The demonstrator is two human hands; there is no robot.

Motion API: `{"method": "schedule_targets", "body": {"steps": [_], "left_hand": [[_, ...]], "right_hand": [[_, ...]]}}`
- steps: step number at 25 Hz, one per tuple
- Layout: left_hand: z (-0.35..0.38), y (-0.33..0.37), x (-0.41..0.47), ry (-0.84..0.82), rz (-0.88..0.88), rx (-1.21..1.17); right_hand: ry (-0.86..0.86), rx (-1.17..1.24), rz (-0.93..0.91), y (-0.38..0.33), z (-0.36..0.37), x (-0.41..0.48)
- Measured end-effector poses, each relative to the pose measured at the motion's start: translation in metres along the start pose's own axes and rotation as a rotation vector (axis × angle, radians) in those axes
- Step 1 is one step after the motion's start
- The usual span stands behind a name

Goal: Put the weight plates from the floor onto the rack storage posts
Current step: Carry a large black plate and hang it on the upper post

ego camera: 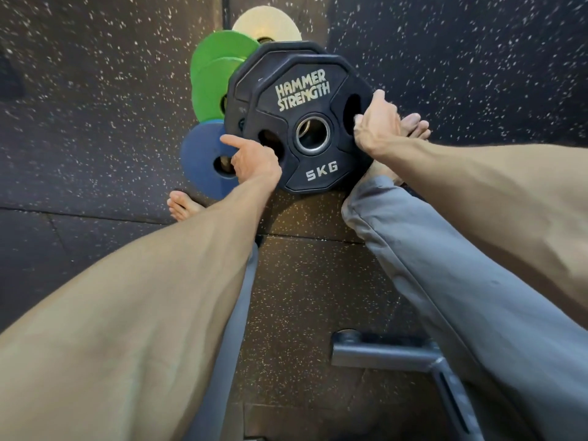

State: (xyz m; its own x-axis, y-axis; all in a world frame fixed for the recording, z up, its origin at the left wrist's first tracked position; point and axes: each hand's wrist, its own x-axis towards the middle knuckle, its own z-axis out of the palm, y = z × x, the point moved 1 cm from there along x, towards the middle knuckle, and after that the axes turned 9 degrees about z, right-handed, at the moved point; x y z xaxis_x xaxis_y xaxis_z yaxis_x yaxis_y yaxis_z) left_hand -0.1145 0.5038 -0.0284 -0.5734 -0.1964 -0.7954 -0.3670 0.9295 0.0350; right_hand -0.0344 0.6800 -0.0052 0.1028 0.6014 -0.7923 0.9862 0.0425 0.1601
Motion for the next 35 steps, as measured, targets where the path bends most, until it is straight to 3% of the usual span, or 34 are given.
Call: {"method": "schedule_targets", "body": {"steps": [5,7,12,16,22,29,35], "left_hand": [[-0.038,-0.002,-0.006,-0.021,0.067,0.077],[-0.062,-0.003,-0.020,-0.032,0.099,0.052],[-0.149,0.035,-0.079,0.071,0.222,0.015],[-0.232,0.083,-0.150,0.090,0.289,-0.399],[-0.420,0.185,-0.326,0.055,0.525,-0.857],[-0.599,0.254,-0.535,-0.001,0.837,-1.150],[-0.650,0.264,-0.640,-0.075,1.009,-1.329]], "right_hand": [[0.053,-0.110,-0.217,0.006,-0.023,-0.048],[0.053,-0.086,-0.201,0.005,-0.040,-0.072],[0.071,0.201,-0.239,0.004,-0.102,-0.134],[0.075,0.507,-0.224,-0.008,-0.201,-0.206],[0.239,0.900,-0.327,-0.017,-0.403,-0.370],[0.275,1.300,-0.570,0.003,-0.570,-0.540],[0.250,1.337,-0.880,0.048,-0.670,-0.615]]}}
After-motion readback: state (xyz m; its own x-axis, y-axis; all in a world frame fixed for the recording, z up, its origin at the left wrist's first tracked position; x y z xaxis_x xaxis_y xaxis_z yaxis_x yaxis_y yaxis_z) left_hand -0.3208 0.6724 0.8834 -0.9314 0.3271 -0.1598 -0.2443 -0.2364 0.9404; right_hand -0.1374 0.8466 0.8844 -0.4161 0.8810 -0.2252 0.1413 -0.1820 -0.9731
